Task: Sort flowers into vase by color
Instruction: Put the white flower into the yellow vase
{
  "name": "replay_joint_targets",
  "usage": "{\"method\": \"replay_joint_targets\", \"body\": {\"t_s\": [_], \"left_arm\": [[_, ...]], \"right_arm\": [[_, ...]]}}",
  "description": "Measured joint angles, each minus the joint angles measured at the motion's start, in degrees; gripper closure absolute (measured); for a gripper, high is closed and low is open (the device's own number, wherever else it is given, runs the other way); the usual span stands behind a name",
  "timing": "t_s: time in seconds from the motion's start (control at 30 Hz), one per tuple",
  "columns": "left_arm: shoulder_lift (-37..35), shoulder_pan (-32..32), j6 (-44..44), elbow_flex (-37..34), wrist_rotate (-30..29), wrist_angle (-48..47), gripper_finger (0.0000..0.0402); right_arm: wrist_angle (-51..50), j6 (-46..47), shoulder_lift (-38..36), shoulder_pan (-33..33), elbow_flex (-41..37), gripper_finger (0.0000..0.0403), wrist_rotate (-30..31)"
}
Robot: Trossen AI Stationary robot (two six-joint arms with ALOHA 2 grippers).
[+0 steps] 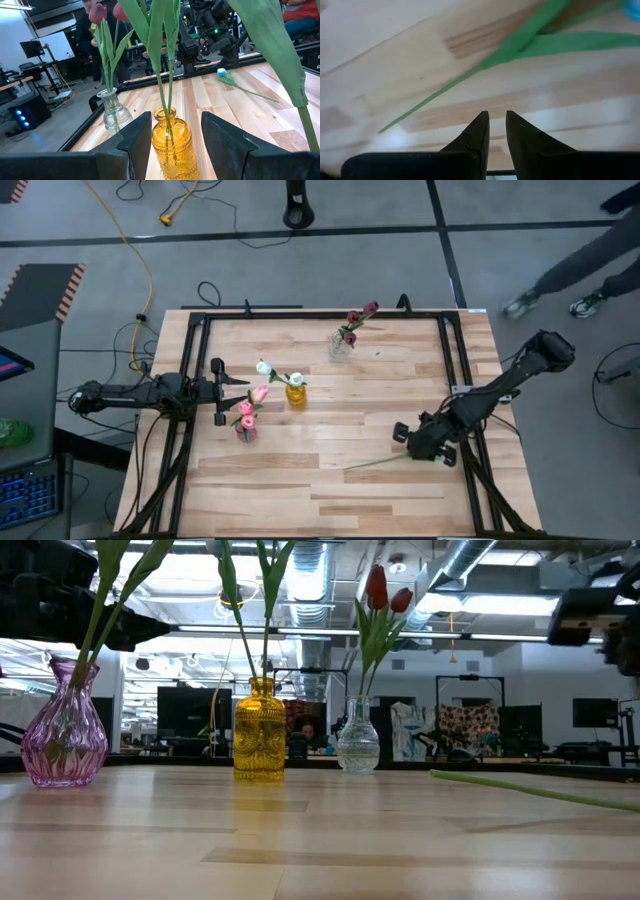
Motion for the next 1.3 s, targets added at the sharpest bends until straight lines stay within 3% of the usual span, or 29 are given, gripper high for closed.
{"method": "replay_joint_targets", "body": {"t_s": [0.13, 0.6, 0.87, 1.3], "left_arm": [[0.01, 0.0, 0.0, 0.0, 0.0, 0.01, 0.024], [0.0, 0.0, -1.65, 0.0, 0.0, 0.0, 0.024], [0.0, -0.02, -3.55, 0.0, 0.02, 0.0, 0.024], [0.02, 0.0, -4.26, 0.0, 0.02, 0.0, 0.024]], "right_arm": [[-2.76, 6.18, 0.0, 1.34, 0.0, 0.031, -2.42], [-7.03, 10.32, 0.0, -0.05, 0.0, 0.031, -2.56], [-8.61, 11.12, 0.16, 0.11, 0.0, 0.031, 0.72], [-5.09, 15.87, 6.57, 1.3, 0.0, 0.031, 1.68]]}}
